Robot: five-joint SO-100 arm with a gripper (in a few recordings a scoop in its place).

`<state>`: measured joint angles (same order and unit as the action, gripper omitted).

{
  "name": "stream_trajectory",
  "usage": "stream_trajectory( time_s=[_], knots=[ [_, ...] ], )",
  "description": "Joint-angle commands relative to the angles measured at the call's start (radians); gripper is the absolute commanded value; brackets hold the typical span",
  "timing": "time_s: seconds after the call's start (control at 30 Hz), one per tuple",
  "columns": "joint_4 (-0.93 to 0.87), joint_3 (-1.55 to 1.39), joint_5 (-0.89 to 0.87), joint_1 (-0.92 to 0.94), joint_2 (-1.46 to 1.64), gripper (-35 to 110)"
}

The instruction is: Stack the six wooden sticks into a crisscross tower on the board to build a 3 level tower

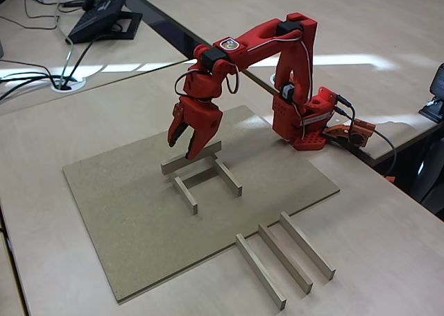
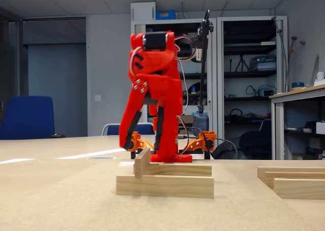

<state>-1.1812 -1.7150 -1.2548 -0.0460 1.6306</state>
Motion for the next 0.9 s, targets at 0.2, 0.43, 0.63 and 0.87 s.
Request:
stream_trajectory(
  time_s=[0.2,0.43,0.63,0.87],
  knots=[
    [-0.097,0.087,0.081,-0.242,0.210,20],
    [-0.120,0.225,0.201,-0.488,0.143,11],
    [-0.221,0.454,0.331,-0.614,-0.058,6],
    [-0.273,0.548,0.408,-0.712,-0.210,0]
  ],
)
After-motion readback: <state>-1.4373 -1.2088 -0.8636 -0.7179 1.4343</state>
